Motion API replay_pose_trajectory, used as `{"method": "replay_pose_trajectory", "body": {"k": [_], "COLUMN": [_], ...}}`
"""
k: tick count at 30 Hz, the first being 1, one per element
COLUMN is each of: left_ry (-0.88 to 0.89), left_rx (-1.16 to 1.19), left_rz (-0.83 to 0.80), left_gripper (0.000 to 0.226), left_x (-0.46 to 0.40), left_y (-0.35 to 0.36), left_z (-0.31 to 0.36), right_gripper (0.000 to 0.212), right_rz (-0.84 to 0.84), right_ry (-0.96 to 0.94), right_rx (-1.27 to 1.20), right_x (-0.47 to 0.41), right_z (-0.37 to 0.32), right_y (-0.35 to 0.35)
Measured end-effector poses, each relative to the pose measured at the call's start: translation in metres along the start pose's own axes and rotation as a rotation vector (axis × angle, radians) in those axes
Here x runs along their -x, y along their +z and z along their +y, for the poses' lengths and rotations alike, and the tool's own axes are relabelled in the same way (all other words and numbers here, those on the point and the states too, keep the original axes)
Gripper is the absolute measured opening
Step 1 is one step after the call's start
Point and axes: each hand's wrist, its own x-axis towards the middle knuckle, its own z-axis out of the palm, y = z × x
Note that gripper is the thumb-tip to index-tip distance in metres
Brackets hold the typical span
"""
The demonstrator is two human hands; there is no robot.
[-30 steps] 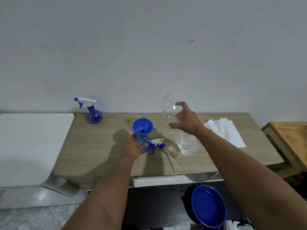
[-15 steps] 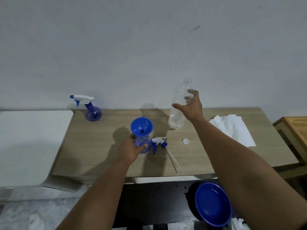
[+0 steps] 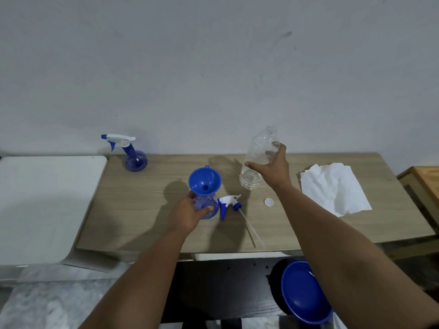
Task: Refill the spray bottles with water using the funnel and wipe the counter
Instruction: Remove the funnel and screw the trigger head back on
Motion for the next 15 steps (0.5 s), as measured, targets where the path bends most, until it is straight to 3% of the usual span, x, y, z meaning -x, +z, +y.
{"method": "replay_pose_trajectory", "body": {"k": [3, 5, 8, 12, 15], "left_ry": [0.013, 0.018, 0.017, 0.010, -0.004], "left_rx": [0.028, 0.039, 0.028, -0.012, -0.047], "left_rz": [-0.008, -0.011, -0.007, -0.017, -0.033], "left_gripper": [0.041, 0.041, 0.042, 0.045, 0.047], "left_x": [0.000, 0.001, 0.002, 0.003, -0.001], "left_y": [0.000, -0.001, -0.001, -0.004, -0.002], "left_z": [0.001, 0.001, 0.002, 0.004, 0.004], "right_gripper": [0.122, 0.120, 0.073, 0.030, 0.038], "right_rz": [-0.048, -0.079, -0.154, -0.176, -0.187], "right_ry": [0.070, 0.167, 0.312, 0.120, -0.092], "right_rx": [0.041, 0.123, 0.380, 0.426, 0.351], "right_x": [0.008, 0.021, 0.048, 0.069, 0.069], "right_z": [0.002, 0.008, 0.016, -0.018, -0.074], "right_y": [-0.001, -0.002, 0.001, 0.016, 0.033]}}
